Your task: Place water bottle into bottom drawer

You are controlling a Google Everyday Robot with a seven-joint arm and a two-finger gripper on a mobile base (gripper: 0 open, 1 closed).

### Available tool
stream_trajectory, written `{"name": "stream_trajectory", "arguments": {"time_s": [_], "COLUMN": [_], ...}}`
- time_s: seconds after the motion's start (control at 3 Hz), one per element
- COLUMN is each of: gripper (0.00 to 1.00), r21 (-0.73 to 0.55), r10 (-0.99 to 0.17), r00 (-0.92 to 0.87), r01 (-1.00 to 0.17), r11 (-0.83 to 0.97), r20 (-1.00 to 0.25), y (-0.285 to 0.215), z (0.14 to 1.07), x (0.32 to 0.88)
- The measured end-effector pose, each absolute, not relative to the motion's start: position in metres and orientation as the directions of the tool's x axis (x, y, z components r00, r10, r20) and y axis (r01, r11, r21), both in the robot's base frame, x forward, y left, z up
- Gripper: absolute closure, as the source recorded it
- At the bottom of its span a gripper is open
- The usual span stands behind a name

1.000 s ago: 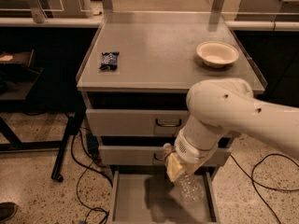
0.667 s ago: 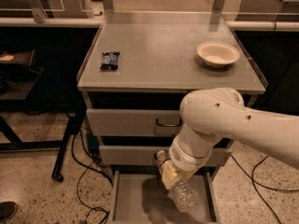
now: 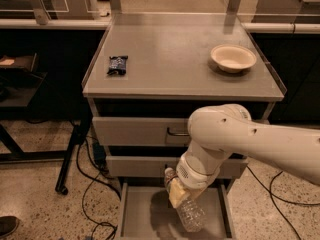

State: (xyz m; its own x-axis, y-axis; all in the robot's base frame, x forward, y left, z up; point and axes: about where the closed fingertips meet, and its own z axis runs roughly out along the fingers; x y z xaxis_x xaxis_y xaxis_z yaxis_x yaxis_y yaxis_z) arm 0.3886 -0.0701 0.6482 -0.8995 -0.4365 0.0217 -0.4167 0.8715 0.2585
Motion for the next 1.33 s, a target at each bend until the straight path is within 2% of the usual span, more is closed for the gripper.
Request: {"name": "stream_trajectory", "arguments": {"time_s": [0.33,1.0,1.33], "gripper": [1.00,1.00,1.00], "r21": [0.348,0.335,0.335], "r10": [-0.377,-0.361,-0.315], "r00": [-0.925,-0.927,-0.940], "r01": [-0.336,-0.310,-0.258], "r11": [0.875,0.890,0.906], "r20": [0.056,0.101,0.129], "y": [-0.070,-0.075,-0.090], "z": [0.565,0.541,0.510], "x": [0.410,0.410,0.420]}}
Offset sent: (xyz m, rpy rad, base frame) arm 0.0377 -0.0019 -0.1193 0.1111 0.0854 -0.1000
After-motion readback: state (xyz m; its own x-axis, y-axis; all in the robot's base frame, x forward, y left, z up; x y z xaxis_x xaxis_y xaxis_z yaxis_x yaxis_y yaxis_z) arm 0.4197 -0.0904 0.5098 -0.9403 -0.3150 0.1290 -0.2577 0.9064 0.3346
